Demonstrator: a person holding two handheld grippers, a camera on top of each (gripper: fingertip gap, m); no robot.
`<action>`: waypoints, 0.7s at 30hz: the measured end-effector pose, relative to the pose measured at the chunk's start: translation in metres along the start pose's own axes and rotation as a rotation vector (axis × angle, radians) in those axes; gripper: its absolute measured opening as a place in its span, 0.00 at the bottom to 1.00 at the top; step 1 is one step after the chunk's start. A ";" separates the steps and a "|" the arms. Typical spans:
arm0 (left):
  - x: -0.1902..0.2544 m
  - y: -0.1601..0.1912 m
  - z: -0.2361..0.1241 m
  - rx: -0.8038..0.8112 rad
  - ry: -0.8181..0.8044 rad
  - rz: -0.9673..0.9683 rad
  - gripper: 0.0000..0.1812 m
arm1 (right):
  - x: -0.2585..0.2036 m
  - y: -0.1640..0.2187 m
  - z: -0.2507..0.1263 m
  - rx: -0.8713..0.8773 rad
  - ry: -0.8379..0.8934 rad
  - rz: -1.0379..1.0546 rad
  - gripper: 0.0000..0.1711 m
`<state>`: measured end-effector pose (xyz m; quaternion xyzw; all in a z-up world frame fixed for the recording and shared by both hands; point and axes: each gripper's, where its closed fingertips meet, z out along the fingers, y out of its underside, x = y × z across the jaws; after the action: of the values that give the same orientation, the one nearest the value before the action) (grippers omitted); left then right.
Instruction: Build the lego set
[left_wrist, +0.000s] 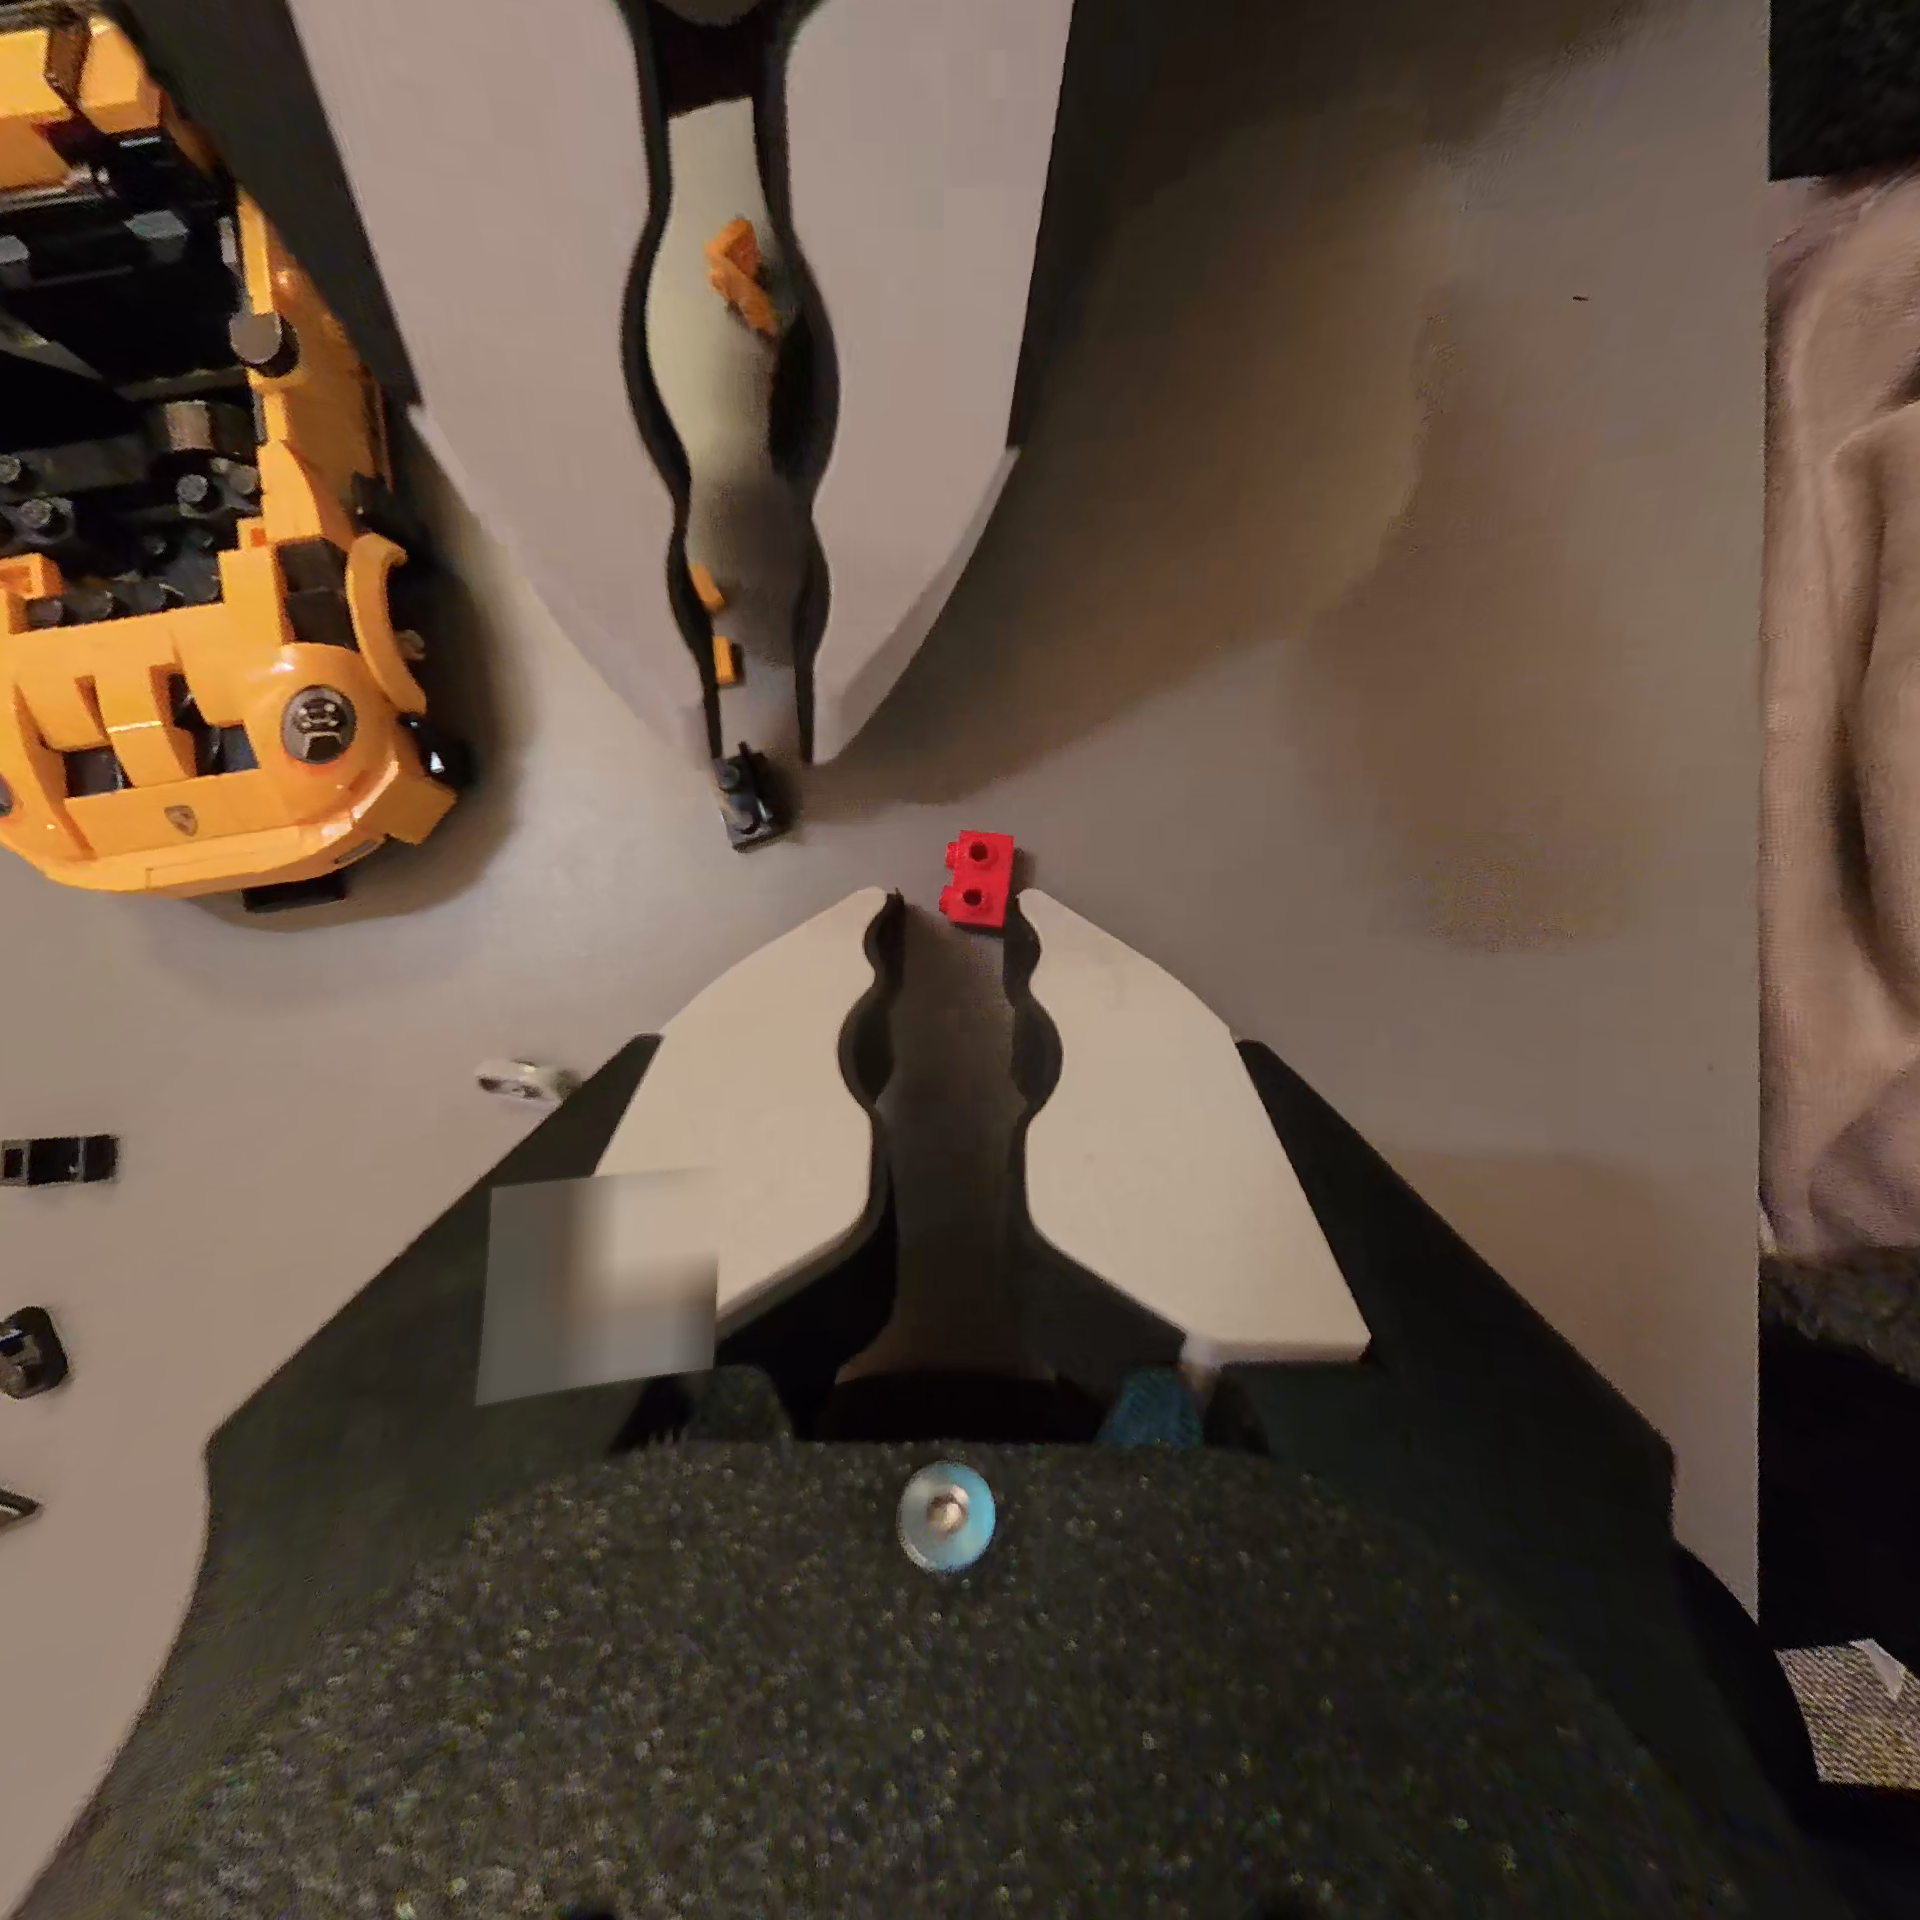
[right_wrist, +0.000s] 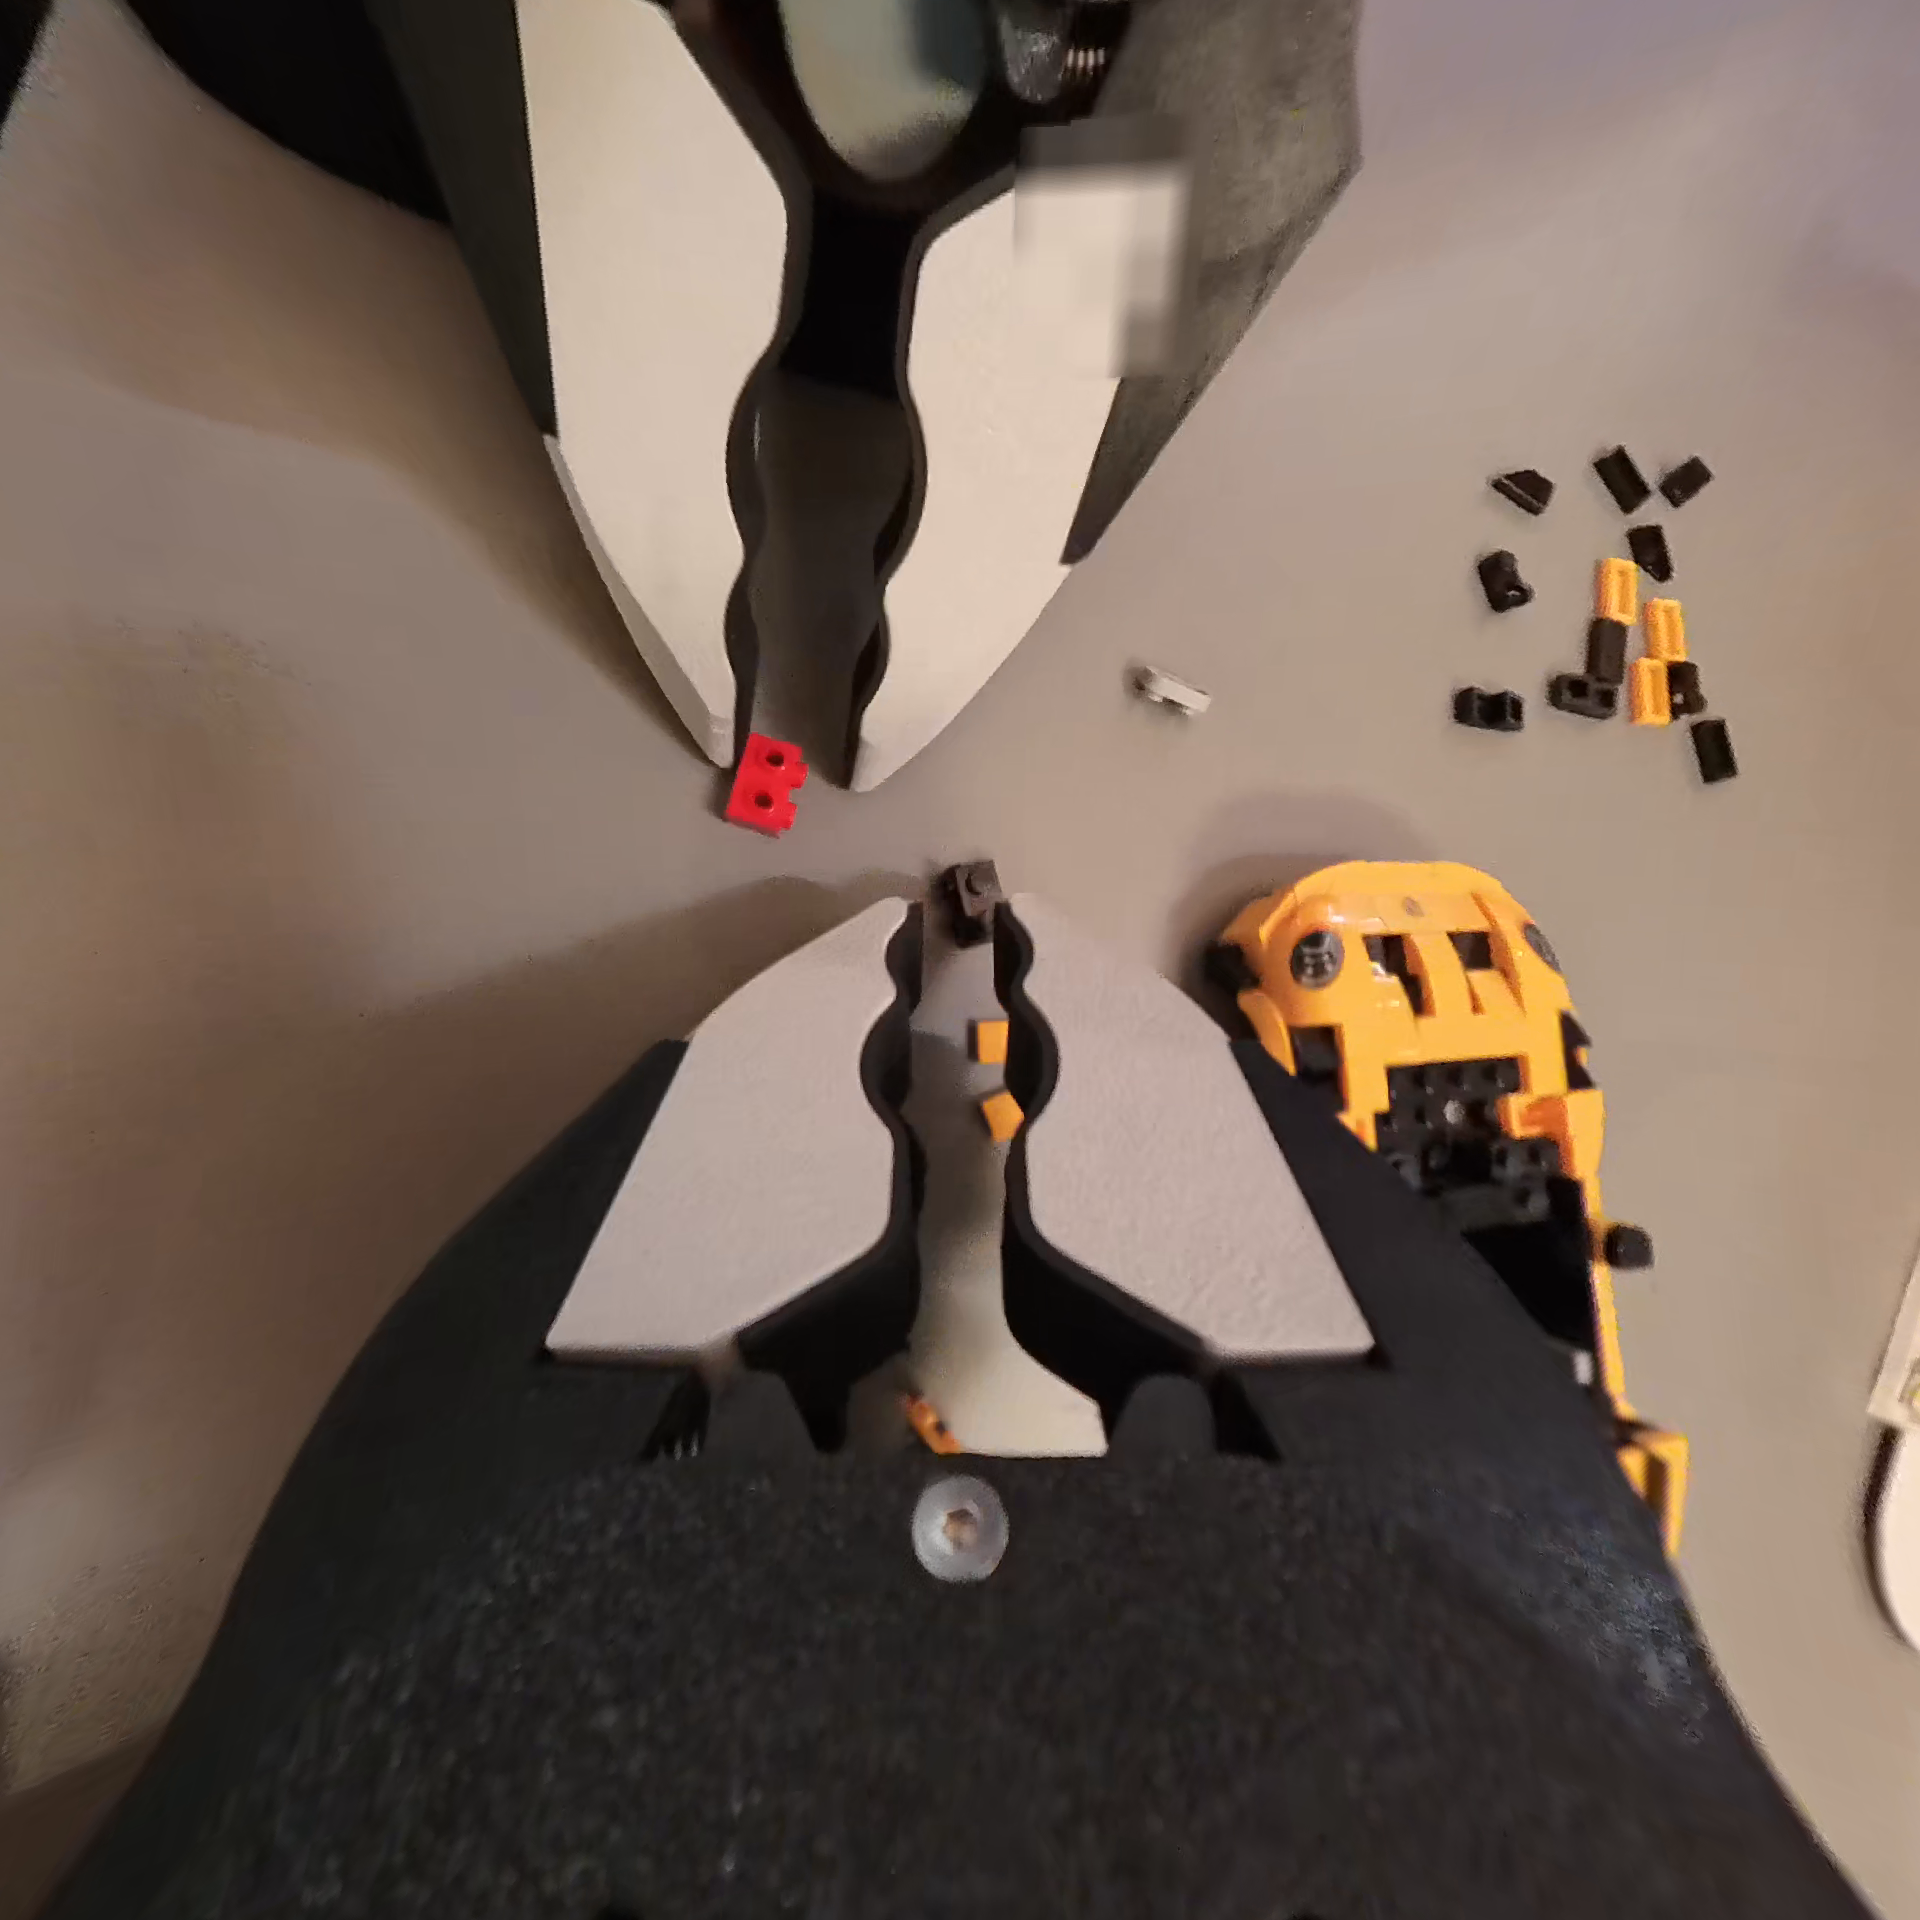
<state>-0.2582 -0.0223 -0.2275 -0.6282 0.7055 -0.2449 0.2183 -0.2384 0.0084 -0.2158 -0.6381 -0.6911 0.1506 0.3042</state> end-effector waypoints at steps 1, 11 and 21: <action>0.000 0.000 0.000 0.002 0.001 0.004 0.09 | 0.001 0.000 0.003 -0.022 -0.002 -0.016 0.07; 0.003 -0.001 0.001 0.009 0.001 0.013 0.06 | -0.002 0.003 0.004 -0.078 -0.071 0.017 0.02; 0.005 -0.001 0.001 0.009 0.010 0.009 0.09 | -0.003 -0.003 -0.019 0.071 -0.011 0.077 0.02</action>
<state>-0.2572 -0.0270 -0.2275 -0.6227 0.7084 -0.2502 0.2187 -0.2296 0.0014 -0.2003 -0.6521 -0.6621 0.1901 0.3166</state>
